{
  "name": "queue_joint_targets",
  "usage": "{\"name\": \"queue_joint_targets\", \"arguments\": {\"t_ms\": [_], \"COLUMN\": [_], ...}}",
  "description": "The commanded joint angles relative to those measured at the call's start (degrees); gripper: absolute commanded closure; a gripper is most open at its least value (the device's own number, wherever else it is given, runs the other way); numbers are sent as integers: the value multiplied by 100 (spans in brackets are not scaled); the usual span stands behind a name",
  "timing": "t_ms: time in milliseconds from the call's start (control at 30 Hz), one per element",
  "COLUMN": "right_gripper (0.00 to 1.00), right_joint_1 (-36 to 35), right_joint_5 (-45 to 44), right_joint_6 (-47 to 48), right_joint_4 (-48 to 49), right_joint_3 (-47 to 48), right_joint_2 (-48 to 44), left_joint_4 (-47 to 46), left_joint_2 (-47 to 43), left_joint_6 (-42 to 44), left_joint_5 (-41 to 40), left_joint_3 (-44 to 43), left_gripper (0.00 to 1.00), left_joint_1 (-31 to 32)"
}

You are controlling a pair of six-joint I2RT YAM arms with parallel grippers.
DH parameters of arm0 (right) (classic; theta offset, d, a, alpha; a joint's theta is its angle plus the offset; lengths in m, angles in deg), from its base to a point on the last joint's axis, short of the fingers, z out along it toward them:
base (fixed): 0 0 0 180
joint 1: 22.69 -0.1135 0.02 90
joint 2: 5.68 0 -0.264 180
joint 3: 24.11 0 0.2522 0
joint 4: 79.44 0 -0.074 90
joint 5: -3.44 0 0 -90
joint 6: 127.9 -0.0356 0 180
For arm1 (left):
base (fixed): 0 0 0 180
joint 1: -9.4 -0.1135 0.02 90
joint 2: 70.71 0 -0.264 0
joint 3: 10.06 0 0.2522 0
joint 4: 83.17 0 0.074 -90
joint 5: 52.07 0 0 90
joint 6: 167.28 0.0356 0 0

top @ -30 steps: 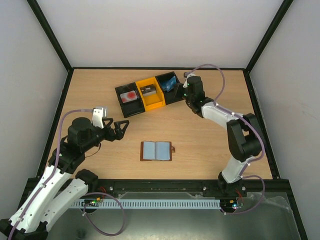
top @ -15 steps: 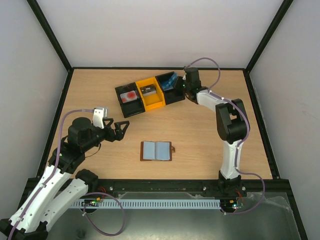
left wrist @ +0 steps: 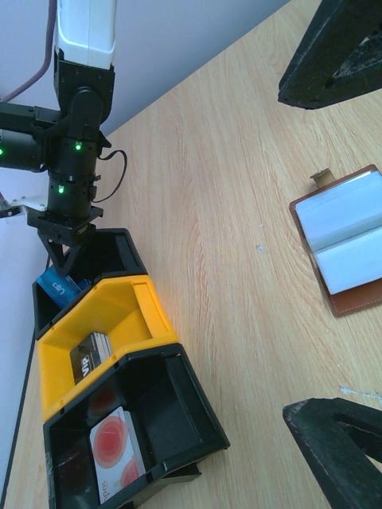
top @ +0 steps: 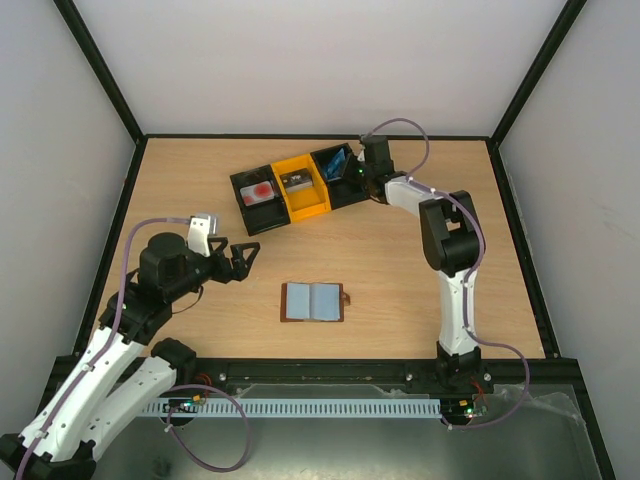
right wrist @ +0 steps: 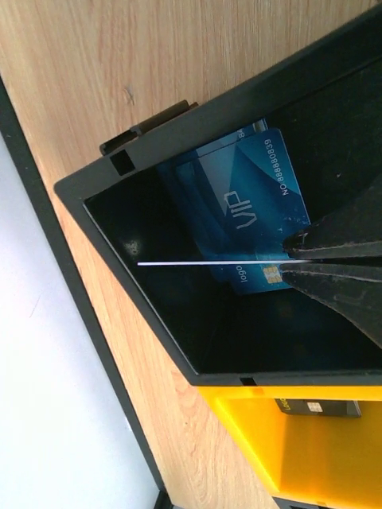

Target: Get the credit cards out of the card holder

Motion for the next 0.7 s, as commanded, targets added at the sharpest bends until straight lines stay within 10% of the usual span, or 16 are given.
{"name": "queue_joint_targets", "arguments": {"t_ms": [0, 667], "right_gripper": [98, 96], "right_joint_1": [2, 2], "right_joint_5": [175, 69], "right_joint_6": [-168, -133], "right_joint_4": [25, -529], "right_joint_3": [316, 958], "right_joint_2": [203, 681], "left_joint_4": [42, 78], "left_joint_2": [4, -30], "left_joint_6": [100, 109], "left_joint_5": [7, -10], "left_joint_3": [9, -16], "left_gripper": [0, 0], "left_joint_1": [-25, -23]}}
